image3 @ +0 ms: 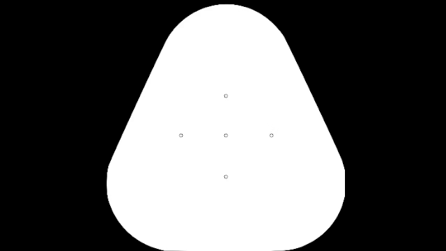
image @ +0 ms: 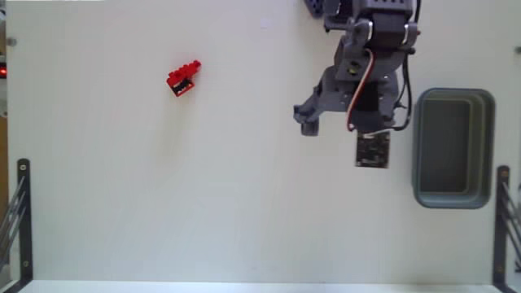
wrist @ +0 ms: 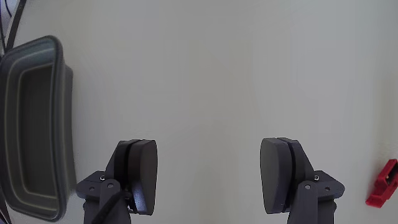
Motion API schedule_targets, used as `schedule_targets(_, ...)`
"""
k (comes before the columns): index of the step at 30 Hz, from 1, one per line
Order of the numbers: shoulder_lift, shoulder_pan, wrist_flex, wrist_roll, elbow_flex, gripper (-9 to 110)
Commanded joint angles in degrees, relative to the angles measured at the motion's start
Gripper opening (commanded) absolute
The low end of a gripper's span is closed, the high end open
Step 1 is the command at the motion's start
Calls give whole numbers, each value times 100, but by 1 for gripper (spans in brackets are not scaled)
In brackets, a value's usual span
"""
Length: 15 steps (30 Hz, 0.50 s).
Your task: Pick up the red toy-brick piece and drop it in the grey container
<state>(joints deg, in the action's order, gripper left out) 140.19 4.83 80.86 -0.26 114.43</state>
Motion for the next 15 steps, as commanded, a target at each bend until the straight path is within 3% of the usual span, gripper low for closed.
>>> schedule_targets(1, 193, 339, 110, 26, 12, 110)
schedule_targets(15, 193, 1732, 110, 26, 12, 110)
